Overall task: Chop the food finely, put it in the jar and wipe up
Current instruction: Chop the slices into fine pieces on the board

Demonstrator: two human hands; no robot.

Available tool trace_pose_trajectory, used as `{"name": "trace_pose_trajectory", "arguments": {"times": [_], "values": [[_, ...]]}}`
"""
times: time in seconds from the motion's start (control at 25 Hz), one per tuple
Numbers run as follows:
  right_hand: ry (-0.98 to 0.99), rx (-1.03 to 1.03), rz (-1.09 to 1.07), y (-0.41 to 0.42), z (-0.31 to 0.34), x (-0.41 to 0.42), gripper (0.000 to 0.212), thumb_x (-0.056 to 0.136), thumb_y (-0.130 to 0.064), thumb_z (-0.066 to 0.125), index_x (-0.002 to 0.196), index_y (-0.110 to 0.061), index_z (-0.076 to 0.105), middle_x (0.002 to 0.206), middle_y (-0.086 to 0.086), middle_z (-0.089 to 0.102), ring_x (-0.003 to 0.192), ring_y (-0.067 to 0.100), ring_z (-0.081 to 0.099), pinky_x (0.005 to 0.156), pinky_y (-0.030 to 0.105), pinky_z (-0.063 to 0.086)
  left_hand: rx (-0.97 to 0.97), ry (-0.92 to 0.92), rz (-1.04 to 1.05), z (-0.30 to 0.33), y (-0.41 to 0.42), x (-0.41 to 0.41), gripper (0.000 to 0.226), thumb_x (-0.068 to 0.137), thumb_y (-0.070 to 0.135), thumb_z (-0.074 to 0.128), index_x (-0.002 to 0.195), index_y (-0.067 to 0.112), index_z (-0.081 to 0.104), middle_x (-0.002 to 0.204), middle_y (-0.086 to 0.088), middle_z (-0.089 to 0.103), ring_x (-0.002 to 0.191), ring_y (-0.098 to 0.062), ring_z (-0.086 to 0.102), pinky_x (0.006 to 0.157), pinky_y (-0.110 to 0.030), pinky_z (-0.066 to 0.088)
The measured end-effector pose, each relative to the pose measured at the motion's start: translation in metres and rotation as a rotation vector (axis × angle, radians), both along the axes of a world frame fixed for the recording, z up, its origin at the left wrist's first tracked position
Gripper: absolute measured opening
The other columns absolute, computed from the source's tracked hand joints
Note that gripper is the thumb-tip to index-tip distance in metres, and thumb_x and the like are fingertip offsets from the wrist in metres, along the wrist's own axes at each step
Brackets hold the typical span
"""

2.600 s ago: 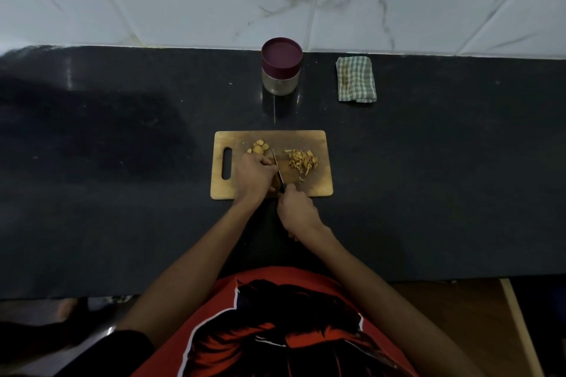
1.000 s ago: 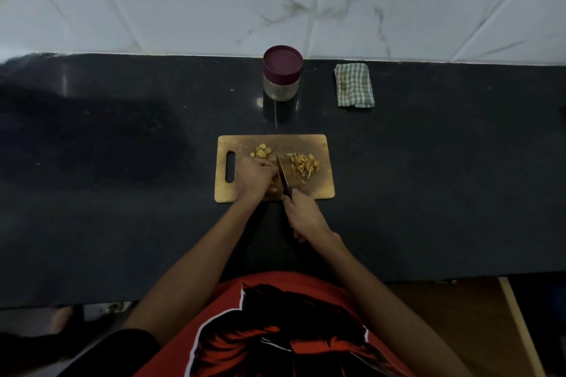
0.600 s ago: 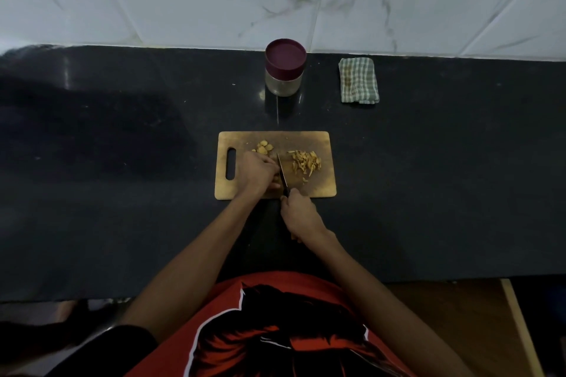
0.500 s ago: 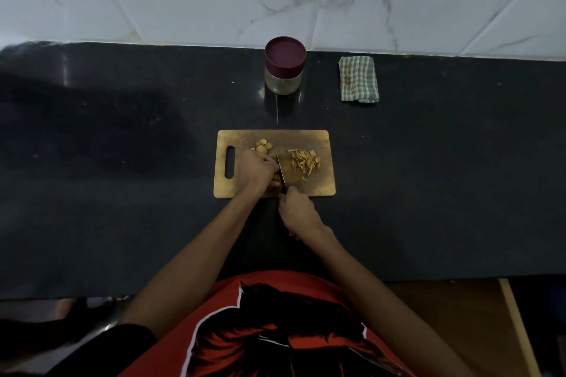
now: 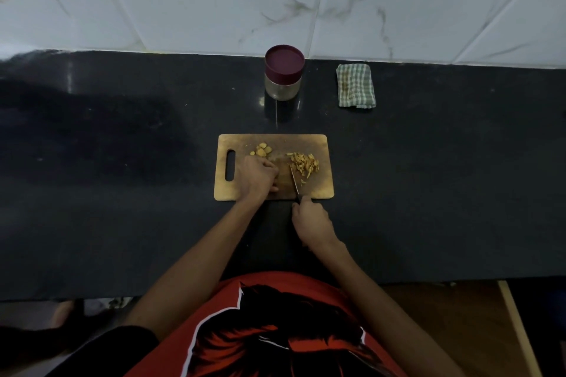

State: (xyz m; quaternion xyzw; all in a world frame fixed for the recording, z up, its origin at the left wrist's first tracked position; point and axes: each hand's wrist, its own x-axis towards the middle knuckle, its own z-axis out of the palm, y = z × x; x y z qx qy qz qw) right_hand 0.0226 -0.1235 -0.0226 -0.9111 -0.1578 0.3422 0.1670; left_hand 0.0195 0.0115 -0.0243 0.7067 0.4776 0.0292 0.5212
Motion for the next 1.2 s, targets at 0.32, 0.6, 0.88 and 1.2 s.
{"name": "trace_pose_trajectory", "arguments": {"times": [0.32, 0.6, 0.88, 1.2], "values": [[0.073, 0.072, -0.028, -0.002, 0.010, 0.007, 0.021, 0.105, -0.033, 0.036, 0.099, -0.016, 0.047, 0.095, 0.008, 0.060, 0.081, 0.026, 0.067, 0.075, 0.048, 0.058, 0.007, -0.047, -0.115, 0.001, 0.013, -0.006, 0.013, 0.089, 0.005, 0.060, 0.099, 0.005, 0.069, 0.073, -0.004, 0.065, 0.044, -0.008, 0.060, 0.049, -0.028, 0.057], [0.094, 0.062, 0.070, 0.013, 0.008, 0.001, 0.024, 0.105, -0.034, 0.036, 0.106, -0.013, 0.049, 0.098, 0.009, 0.061, 0.082, 0.027, 0.066, 0.075, 0.048, 0.058, 0.090, -0.139, -0.094, 0.000, 0.027, -0.013, 0.017, 0.089, 0.007, 0.061, 0.105, 0.006, 0.067, 0.090, -0.007, 0.069, 0.060, -0.010, 0.064, 0.042, -0.019, 0.050], [0.004, 0.040, -0.035, -0.003, 0.006, 0.019, 0.021, 0.104, -0.033, 0.036, 0.097, -0.016, 0.046, 0.098, 0.008, 0.059, 0.085, 0.028, 0.065, 0.078, 0.051, 0.057, 0.148, -0.105, -0.142, -0.008, 0.023, -0.019, 0.017, 0.090, 0.008, 0.059, 0.105, 0.010, 0.068, 0.092, -0.006, 0.068, 0.054, -0.009, 0.059, 0.044, -0.019, 0.050], [-0.167, 0.076, -0.015, -0.012, 0.009, 0.019, 0.024, 0.104, -0.033, 0.039, 0.113, -0.015, 0.053, 0.106, 0.006, 0.064, 0.097, 0.026, 0.064, 0.081, 0.042, 0.050, 0.196, -0.096, -0.226, -0.007, 0.017, -0.019, 0.022, 0.091, 0.008, 0.057, 0.111, 0.011, 0.066, 0.106, -0.008, 0.066, 0.071, -0.009, 0.061, 0.044, -0.012, 0.047]]}}
